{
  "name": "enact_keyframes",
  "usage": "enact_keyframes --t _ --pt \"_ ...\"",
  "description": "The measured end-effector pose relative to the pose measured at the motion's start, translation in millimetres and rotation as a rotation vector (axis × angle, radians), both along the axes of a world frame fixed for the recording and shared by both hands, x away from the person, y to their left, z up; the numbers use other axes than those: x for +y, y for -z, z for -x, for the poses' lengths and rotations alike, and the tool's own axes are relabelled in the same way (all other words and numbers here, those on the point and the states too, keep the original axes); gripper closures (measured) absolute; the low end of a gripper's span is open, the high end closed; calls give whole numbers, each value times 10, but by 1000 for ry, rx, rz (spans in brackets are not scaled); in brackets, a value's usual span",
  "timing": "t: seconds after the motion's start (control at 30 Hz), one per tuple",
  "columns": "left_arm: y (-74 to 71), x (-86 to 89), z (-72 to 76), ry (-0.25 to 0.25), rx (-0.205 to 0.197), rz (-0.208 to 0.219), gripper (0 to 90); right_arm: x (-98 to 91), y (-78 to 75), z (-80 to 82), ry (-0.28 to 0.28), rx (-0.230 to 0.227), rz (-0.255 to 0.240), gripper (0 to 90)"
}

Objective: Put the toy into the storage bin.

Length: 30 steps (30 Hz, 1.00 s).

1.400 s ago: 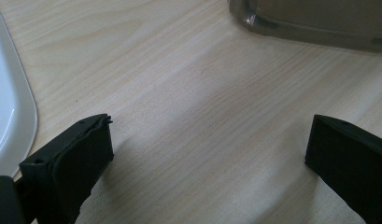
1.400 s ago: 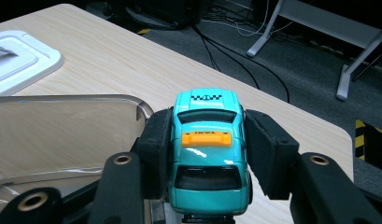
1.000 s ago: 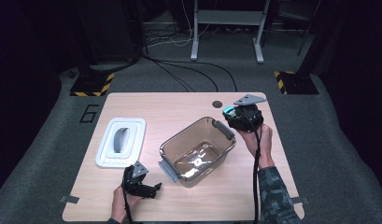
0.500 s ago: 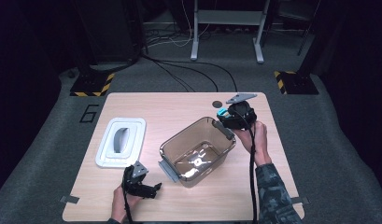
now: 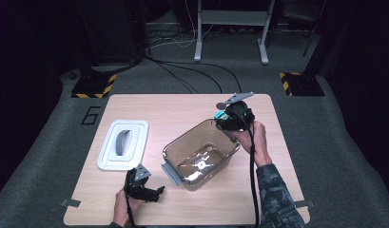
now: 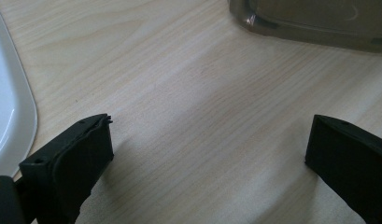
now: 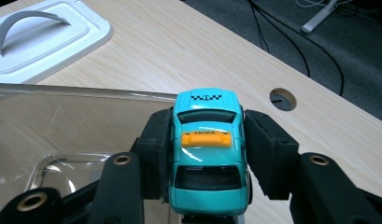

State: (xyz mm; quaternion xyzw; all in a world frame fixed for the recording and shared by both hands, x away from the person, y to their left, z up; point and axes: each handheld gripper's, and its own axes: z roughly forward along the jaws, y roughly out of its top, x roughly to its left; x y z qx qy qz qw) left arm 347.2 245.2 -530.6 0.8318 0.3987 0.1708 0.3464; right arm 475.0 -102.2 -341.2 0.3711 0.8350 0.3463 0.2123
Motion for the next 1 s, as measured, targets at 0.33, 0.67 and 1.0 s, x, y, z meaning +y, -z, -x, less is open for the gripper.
enact_keyframes --t 0.33,0.67,1.0 --pt "0 0 0 0 0 0 5 104 66 -57 -31 26 27 524" --pt "0 0 0 0 0 0 6 193 172 -106 -37 50 42 524" --pt "-2 4 -2 2 -2 -4 6 251 270 -116 -44 61 58 523"
